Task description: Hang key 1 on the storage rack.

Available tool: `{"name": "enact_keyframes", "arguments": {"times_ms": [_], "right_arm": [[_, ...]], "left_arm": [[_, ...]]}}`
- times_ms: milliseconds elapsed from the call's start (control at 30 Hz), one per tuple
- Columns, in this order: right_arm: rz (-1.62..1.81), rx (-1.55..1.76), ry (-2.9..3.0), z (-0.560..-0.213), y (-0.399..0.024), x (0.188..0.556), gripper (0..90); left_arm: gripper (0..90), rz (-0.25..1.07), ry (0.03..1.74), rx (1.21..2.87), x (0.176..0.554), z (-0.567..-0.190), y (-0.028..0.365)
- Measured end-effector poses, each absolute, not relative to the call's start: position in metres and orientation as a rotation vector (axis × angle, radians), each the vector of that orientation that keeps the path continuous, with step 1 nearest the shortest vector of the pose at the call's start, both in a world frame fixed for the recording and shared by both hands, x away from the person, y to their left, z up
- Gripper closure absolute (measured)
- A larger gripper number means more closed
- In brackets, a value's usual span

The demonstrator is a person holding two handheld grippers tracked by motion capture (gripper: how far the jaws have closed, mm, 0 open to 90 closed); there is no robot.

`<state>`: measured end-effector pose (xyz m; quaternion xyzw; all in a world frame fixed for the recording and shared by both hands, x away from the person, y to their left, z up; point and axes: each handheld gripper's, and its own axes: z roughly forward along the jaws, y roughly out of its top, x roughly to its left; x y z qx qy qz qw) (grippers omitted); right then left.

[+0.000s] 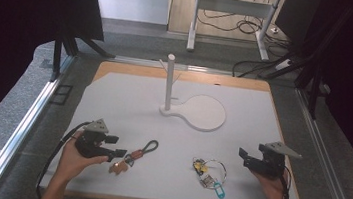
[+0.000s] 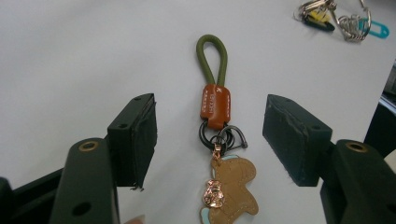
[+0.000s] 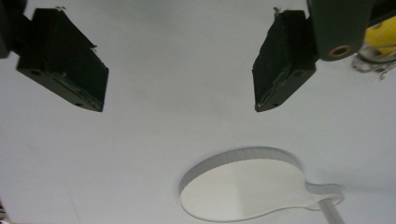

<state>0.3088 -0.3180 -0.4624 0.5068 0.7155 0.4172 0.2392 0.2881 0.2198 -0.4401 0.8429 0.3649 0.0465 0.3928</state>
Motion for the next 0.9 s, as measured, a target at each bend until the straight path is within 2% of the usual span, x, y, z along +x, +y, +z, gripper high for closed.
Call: {"name": "enact_keyframes", "arguments": {"times_ms": [200, 900], "right_arm": [[1.212, 1.384, 1.967, -0.466, -0.324, 0.305, 25.5], [1.165, 1.35, 1.997, -0.471, -0.322, 0.301, 31.3]], "left_arm": [[35.9, 0.124, 0.935, 2.129, 0.288, -0.438, 0.224], [36.9, 0.114, 0.979, 2.094, 0.288, -0.437, 0.238]]}}
